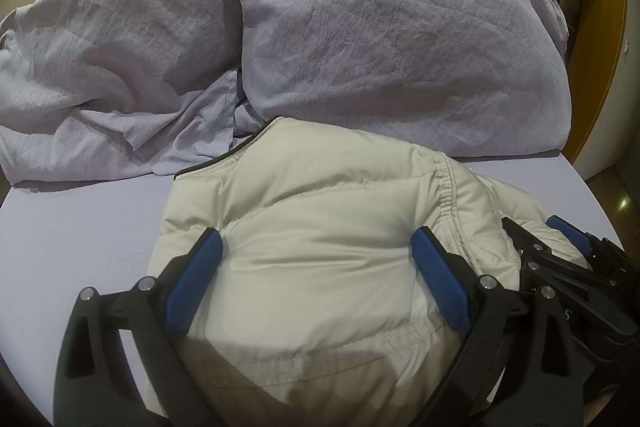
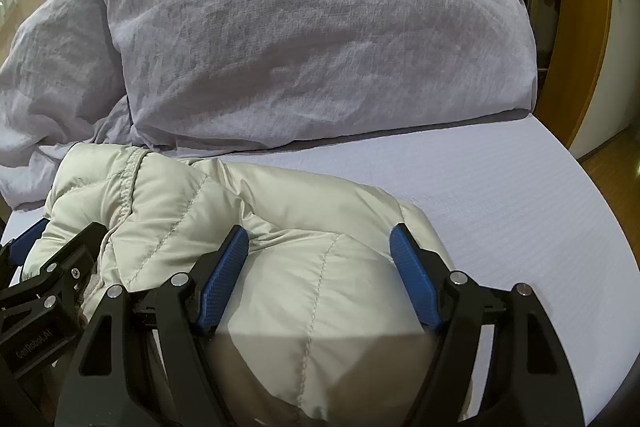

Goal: Fold large clothes

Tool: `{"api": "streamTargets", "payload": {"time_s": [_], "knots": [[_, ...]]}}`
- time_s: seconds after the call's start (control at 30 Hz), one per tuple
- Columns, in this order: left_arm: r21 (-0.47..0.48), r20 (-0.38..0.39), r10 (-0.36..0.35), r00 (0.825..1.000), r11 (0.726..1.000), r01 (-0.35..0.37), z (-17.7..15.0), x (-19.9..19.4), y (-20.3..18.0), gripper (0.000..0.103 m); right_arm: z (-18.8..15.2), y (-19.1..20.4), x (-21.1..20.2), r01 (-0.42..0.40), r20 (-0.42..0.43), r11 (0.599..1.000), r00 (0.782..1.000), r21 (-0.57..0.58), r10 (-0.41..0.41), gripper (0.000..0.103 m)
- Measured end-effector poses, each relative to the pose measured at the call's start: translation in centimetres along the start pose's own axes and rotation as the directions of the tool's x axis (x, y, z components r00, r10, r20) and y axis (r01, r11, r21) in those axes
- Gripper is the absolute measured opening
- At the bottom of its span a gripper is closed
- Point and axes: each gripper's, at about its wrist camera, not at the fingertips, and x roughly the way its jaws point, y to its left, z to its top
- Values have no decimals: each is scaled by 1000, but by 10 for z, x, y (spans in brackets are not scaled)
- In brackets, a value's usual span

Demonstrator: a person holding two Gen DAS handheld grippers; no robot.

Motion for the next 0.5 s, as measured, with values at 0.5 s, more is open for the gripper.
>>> {"api": "streamTargets", "payload": {"time_s": [0.5], "knots": [[9, -6, 9, 1000, 1000, -9, 5, 3, 1, 95, 6, -5, -4, 2, -25, 1000, 1000, 6, -2, 76]]}}
